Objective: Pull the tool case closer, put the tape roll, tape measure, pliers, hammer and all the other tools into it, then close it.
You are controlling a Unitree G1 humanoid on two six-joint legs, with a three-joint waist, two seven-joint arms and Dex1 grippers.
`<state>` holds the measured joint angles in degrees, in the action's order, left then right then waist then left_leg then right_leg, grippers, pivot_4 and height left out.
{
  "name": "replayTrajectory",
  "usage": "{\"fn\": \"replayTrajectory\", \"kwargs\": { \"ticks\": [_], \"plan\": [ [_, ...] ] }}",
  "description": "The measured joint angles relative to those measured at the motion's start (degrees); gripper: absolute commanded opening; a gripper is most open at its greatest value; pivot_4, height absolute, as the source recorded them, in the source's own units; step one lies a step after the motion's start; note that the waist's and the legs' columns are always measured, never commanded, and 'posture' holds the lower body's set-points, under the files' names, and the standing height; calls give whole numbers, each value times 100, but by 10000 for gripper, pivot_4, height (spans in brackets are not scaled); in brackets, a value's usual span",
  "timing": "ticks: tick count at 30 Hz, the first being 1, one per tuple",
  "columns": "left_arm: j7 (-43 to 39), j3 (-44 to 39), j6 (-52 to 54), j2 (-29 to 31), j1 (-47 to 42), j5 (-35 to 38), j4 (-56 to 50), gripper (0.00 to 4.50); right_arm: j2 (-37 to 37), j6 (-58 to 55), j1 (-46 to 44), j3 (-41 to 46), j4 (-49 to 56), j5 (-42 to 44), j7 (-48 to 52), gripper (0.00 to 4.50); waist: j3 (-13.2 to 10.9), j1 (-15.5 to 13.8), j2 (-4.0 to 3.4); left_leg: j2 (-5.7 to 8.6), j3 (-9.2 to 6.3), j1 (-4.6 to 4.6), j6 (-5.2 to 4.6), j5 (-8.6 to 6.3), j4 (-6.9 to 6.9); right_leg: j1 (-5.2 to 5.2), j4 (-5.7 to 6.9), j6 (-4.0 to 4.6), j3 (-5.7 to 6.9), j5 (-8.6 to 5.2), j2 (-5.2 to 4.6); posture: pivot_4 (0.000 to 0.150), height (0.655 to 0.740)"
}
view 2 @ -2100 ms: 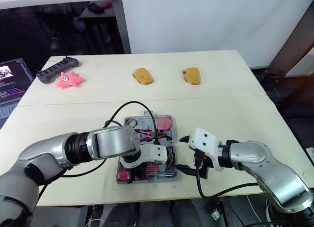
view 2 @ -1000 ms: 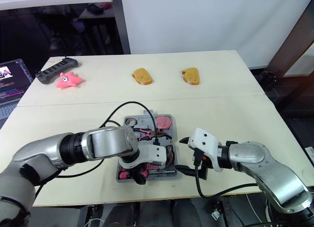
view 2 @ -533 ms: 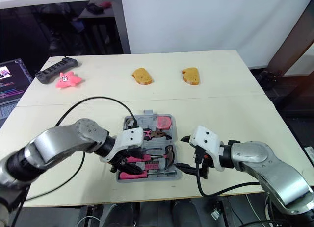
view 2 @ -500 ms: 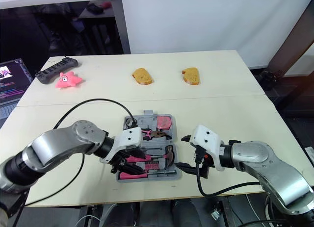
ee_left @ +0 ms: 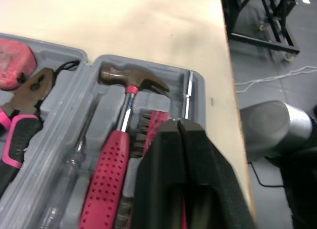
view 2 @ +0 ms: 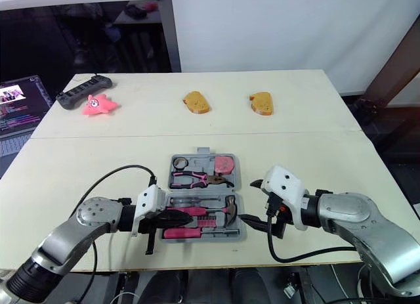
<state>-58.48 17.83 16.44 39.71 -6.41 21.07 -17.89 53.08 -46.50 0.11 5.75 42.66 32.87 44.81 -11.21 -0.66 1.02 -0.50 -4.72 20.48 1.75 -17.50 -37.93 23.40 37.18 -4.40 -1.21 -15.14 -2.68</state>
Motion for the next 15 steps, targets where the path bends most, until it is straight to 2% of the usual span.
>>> {"fn": "replayTrajectory", "kwargs": {
  "ticks": [7, 15],
  "plan": [
    [-347, 446, 19, -285, -260, -324, 417, 623, 30, -70, 50, 126, 0, 1, 1, 45000, 0, 1, 0, 0, 0, 0, -6, -4, 0, 0, 0, -2, 0, 1, 1, 1500, 7400],
    [-364, 884, -142, -423, -504, -1105, 918, 623, 29, -177, 118, 196, 75, 104, -17, 45000, 1, 13, -1, -2, -2, -3, -16, -9, 0, 0, 1, -4, 0, 2, 5, 1500, 7400]
  ]
}}
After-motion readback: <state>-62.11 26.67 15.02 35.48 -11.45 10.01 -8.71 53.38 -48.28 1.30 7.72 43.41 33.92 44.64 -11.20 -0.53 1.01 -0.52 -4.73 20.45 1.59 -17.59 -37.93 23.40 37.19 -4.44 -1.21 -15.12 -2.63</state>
